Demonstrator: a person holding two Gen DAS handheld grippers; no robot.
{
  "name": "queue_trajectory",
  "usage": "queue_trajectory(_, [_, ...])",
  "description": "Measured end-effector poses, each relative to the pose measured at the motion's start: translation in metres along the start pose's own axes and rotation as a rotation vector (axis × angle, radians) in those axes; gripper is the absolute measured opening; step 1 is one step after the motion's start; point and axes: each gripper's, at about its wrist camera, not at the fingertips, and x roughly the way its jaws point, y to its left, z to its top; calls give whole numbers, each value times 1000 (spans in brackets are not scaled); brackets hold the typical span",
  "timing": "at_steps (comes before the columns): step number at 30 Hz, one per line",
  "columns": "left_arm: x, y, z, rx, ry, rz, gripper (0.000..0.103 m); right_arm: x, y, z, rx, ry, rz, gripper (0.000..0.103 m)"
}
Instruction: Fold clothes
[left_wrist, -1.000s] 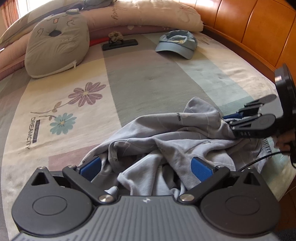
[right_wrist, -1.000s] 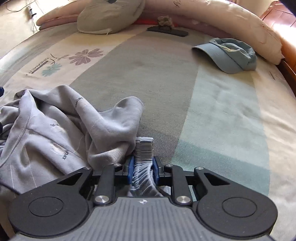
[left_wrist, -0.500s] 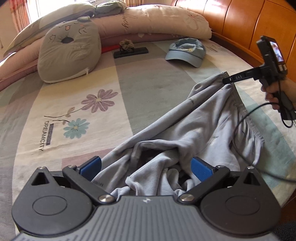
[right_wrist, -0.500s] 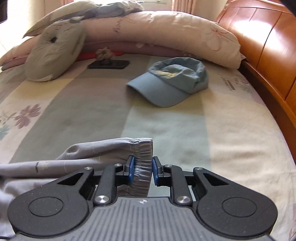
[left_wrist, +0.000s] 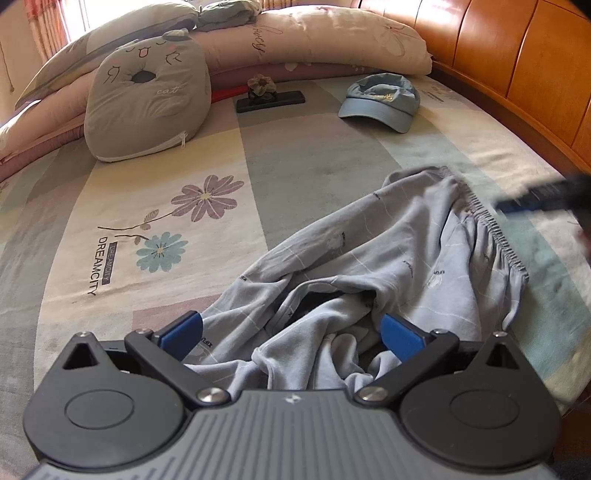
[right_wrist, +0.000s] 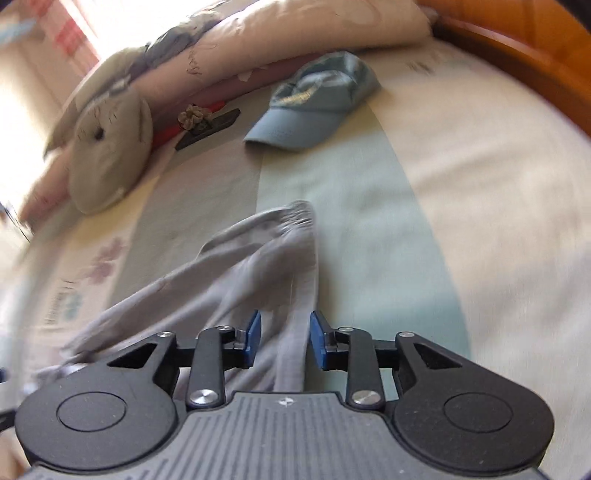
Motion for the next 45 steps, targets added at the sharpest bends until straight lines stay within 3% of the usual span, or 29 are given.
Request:
queue_trajectory(4, [7, -4, 5, 6, 5, -33, 102, -29, -10, -55, 137, 60, 72, 44])
queue_trajectory(8, [14, -13, 8, 37, 6, -70, 102, -23, -18, -105, 308, 133, 133, 44])
queue_trajectory(11, [19, -20, 10, 60, 7, -97, 102, -16, -14, -116, 357, 72, 174, 43])
queue_trajectory(13, [22, -25, 12, 75, 8, -115, 102, -9, -6, -114, 334, 30, 129, 32])
queue_trajectory(15, [25, -27, 13, 90, 8, -130, 102, -1, 2, -113, 315, 7, 67, 2])
queue_trajectory(21, [28, -21, 12, 115, 4, -176, 102, -26, 11, -124, 279, -1, -16, 4])
queue_trajectory(29, [33, 0, 9, 133, 4, -234, 102, -59, 1, -143, 285, 14, -203, 4])
queue_trajectory(31, [33, 7, 8, 138, 4, -241, 102, -58, 7, -141, 281, 13, -247, 4])
queue_trajectory(33, [32, 15, 5, 141, 1, -243, 102, -58, 12, -139, 276, 11, -291, 15])
queue_trajectory(37, [28, 37, -7, 131, -9, -238, 102, -64, 33, -125, 223, -38, -342, 23])
queue_trajectory(40, [27, 53, -16, 118, 2, -199, 102, -69, 49, -114, 182, -75, -380, 38])
queue_trajectory(45, [24, 83, -32, 59, 37, -135, 102, -52, 86, -99, 69, -71, -295, 53])
